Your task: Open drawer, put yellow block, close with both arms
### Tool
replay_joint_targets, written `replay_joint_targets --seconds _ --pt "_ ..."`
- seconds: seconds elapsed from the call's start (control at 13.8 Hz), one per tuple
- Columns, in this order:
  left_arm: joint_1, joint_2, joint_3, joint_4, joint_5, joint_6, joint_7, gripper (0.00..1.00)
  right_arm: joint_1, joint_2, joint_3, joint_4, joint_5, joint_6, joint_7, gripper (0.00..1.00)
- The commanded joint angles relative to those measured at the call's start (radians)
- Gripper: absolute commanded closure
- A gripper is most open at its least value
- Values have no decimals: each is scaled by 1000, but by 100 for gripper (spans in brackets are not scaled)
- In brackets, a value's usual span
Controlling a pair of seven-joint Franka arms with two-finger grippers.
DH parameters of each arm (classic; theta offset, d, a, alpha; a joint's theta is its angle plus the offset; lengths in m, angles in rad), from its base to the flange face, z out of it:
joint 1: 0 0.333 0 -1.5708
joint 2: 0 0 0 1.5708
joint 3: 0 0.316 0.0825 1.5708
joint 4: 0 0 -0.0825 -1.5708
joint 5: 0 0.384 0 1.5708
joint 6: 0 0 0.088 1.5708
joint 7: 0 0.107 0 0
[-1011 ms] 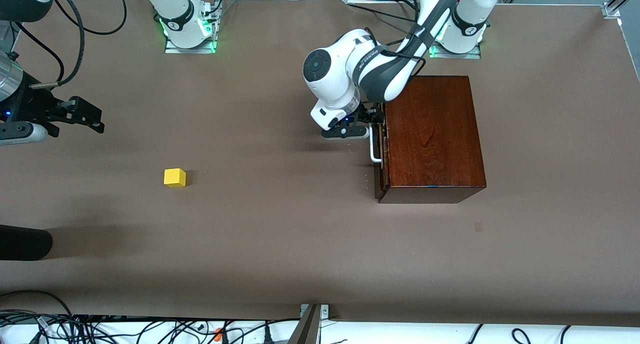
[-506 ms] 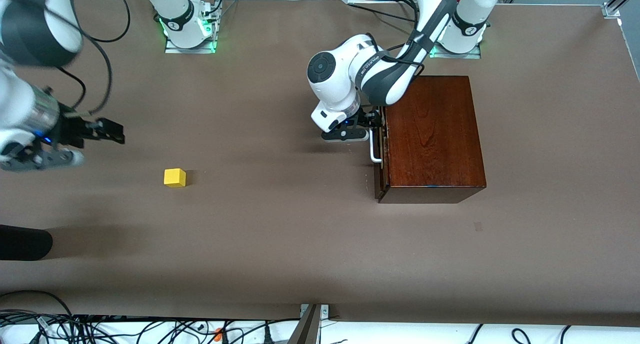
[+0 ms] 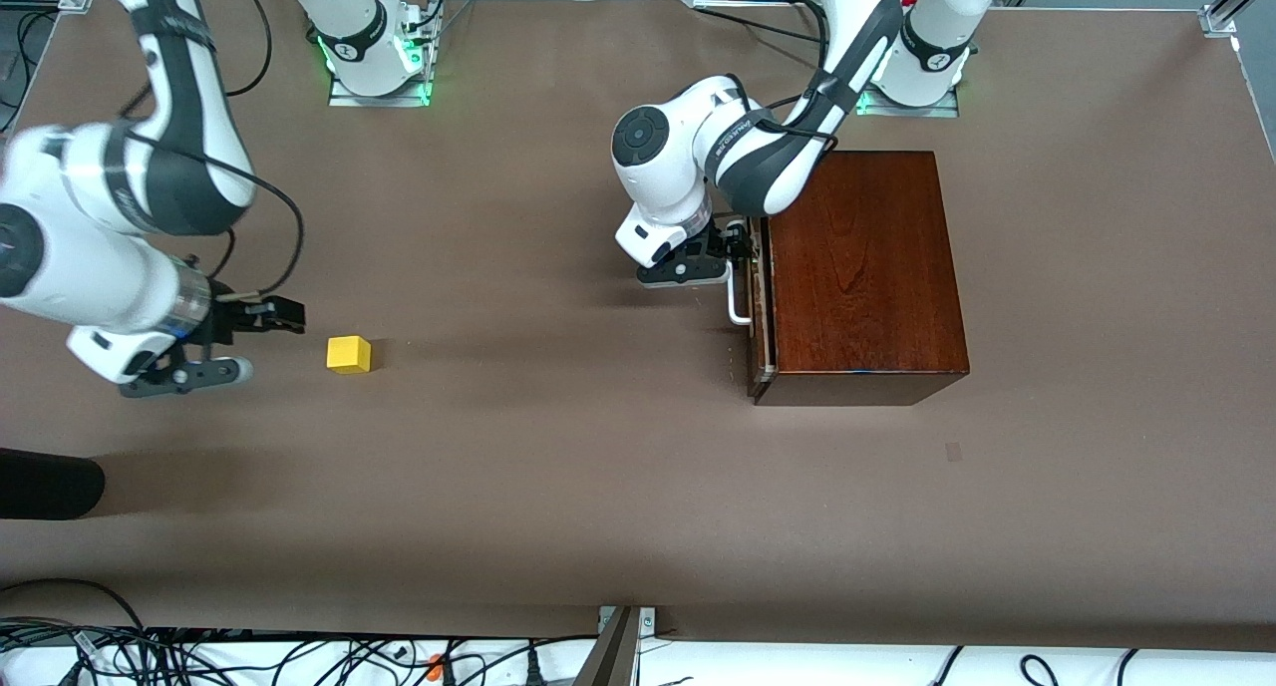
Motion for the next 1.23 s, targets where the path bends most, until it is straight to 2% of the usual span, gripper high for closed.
replay_joint_targets --seconds 0.0,0.29,0.65,0.94,1.01,1.16 --pt "-22 15 -5 14 13 80 -32 0 -2 -28 5 -142 6 153 -15 0" --pt "-52 58 -5 77 13 101 -65 0 -3 22 8 -309 8 456 -15 0" --pt "-68 101 -5 134 10 101 -66 0 -3 134 20 -323 45 559 -15 0" --pt "-75 115 -5 183 10 101 -68 0 -3 149 21 -332 45 568 -15 0" --pt "-75 118 -5 184 6 101 -71 0 -3 151 21 -332 45 568 -15 2" --pt "-75 123 -5 186 -7 101 -72 0 -3 159 20 -331 45 568 -15 11"
